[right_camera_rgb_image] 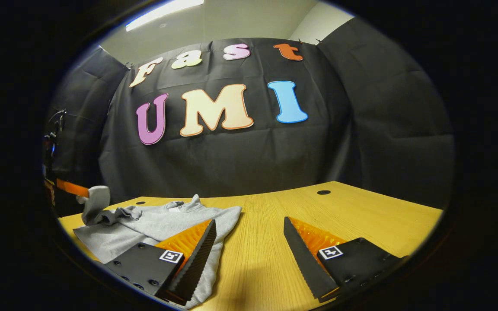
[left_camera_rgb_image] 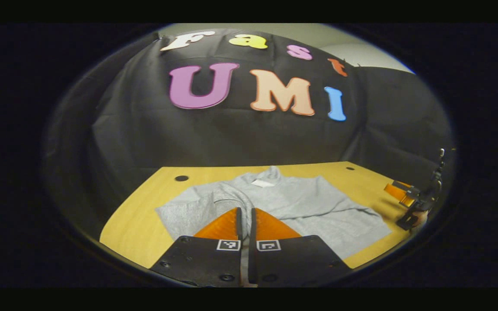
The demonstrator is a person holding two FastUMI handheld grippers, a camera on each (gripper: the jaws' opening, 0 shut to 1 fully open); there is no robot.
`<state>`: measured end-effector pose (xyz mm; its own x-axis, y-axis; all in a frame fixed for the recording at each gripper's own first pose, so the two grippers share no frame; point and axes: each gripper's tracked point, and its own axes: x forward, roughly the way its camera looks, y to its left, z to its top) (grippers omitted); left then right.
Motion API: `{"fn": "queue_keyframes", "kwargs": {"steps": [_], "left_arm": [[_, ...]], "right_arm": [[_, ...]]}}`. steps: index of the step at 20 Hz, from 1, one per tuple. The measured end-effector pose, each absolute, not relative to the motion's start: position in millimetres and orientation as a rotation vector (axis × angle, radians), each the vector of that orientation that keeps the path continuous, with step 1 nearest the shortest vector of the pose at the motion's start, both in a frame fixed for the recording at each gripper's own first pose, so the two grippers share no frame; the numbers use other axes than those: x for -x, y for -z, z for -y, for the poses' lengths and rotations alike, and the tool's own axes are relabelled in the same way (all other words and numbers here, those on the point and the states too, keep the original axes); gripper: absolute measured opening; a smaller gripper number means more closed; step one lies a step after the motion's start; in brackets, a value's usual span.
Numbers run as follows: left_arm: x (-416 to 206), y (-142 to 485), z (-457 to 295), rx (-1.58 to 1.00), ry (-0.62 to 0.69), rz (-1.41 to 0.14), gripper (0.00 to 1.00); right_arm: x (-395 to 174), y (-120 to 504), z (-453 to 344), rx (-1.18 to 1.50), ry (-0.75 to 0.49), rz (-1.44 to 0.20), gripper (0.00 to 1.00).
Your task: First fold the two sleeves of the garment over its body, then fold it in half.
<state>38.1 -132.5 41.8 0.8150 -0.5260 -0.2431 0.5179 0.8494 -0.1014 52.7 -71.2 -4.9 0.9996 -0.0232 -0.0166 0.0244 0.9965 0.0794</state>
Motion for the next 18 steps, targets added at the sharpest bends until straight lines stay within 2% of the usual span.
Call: {"fn": "queue_keyframes", "kwargs": {"steps": [7,18], "left_arm": [[-64.5,-54.3,247.2,0.04,0.704,-0.218,0.0],[-76.7,-19.6,388.0,-0.049,0.848,-0.269,0.0]], "right_arm": [[-51.3,4.2,66.7,-0.041,0.024,-0.006,0.98],[-53.2,4.8,67.3,-0.004,0.022,0.001,0.97]]}}
